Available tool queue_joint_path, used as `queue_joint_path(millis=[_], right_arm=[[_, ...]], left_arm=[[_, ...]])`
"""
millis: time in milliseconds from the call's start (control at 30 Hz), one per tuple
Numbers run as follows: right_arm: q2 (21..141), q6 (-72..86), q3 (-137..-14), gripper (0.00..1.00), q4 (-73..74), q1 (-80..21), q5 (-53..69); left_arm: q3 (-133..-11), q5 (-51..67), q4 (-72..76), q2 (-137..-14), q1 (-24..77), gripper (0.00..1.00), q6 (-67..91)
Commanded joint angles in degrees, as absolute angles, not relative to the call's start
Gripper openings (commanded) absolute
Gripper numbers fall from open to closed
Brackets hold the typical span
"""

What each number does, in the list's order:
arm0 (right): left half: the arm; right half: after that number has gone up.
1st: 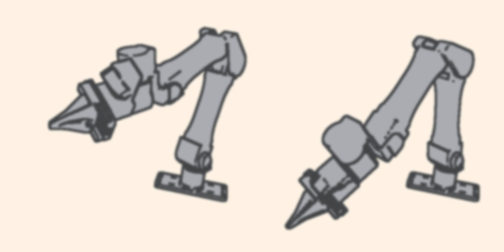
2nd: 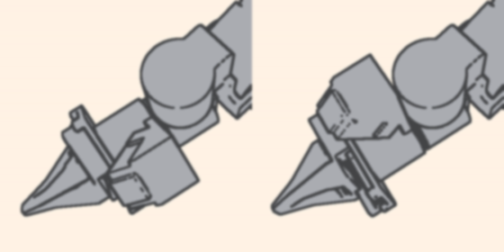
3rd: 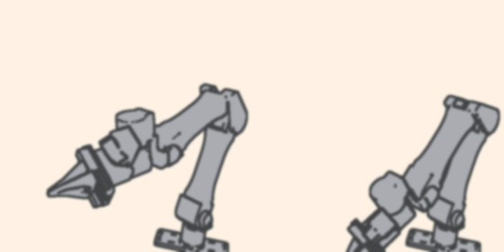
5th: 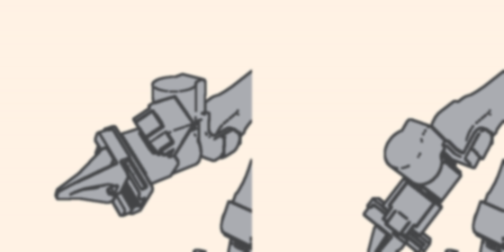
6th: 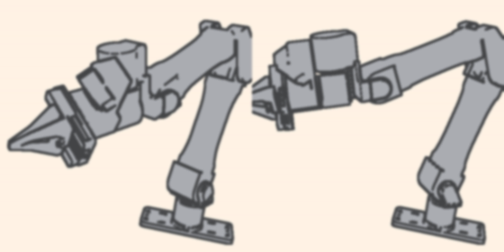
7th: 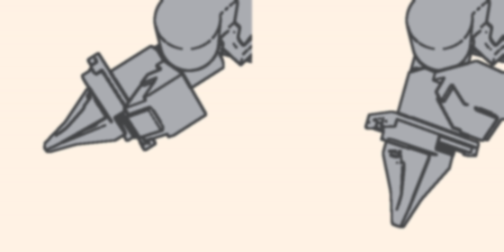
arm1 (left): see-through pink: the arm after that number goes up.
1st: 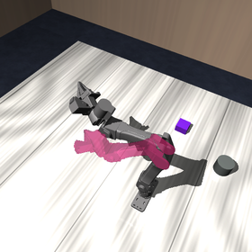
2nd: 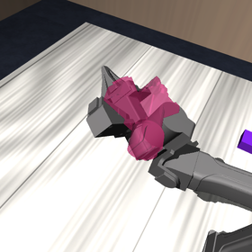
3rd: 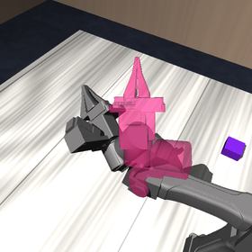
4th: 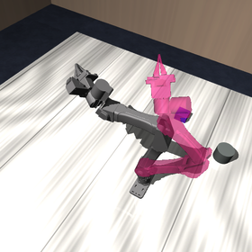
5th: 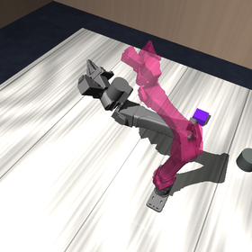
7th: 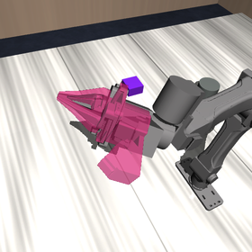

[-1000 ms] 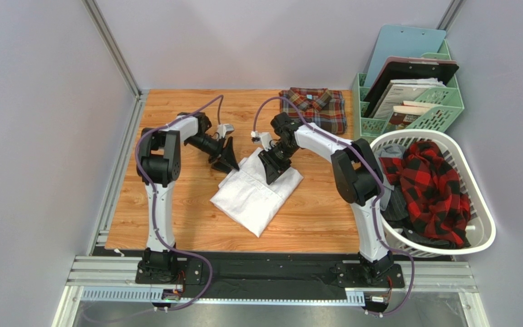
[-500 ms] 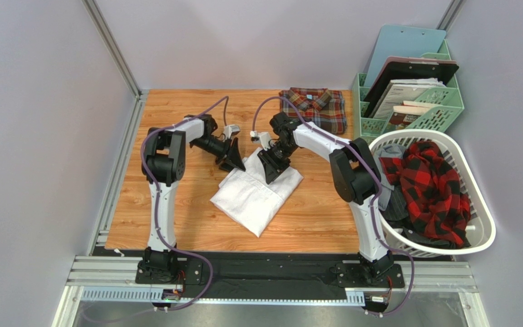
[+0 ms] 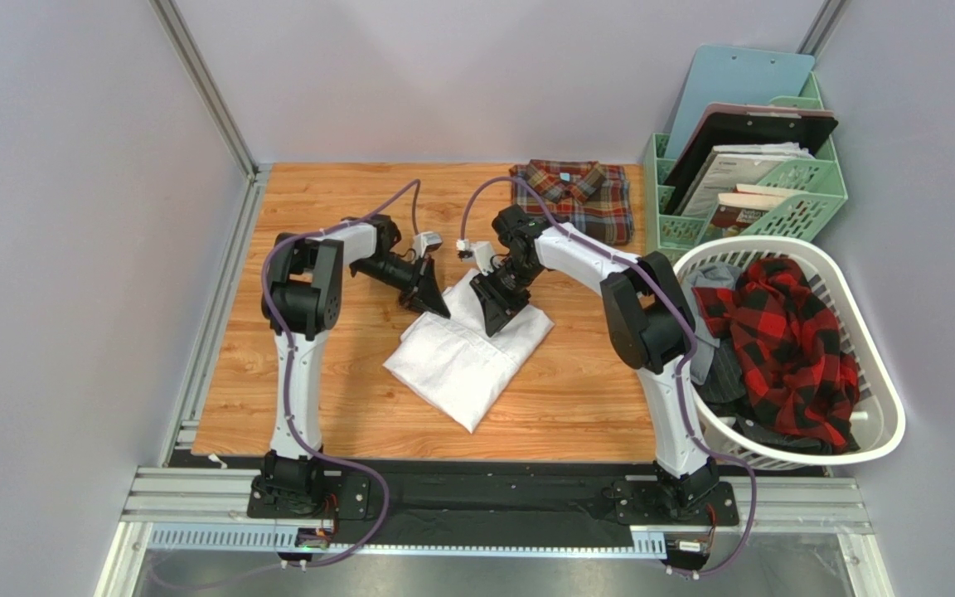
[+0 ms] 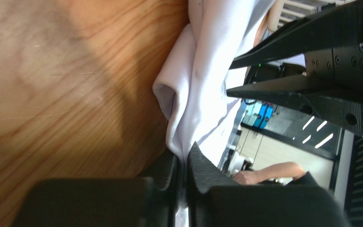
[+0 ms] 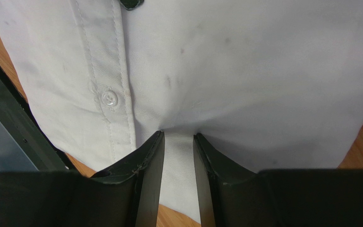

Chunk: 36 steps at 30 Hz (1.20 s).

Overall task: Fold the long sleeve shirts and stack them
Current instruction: Fold the shirt

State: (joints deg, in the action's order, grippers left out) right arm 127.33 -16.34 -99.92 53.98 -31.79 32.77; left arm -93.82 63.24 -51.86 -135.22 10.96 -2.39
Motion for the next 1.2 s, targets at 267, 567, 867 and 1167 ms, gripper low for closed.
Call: queue_joint_path(millis=[267, 567, 867, 1167], right_arm=[[113.9, -16.8, -91.8, 0.37, 53.0, -28.9, 30.6], [104.2, -17.6, -83.0, 0.38, 53.0, -23.0, 29.5], [99.1, -17.8, -78.6, 0.37, 52.7, -20.8, 29.3], [95.9, -18.3, -76.1, 0.38, 53.3, -18.9, 28.8]], left_arm=[[-104.9, 41.4, -66.3, -123.8, 6.3, 0.0, -14.4], [-141.1, 5.6, -77.6, -125.9, 6.8, 0.0, -34.8], [-109.1, -10.2, -54.2, -114.8, 14.8, 0.0, -41.1], [-85.3, -13.1, -39.8, -115.2, 25.0, 0.0, -25.5]])
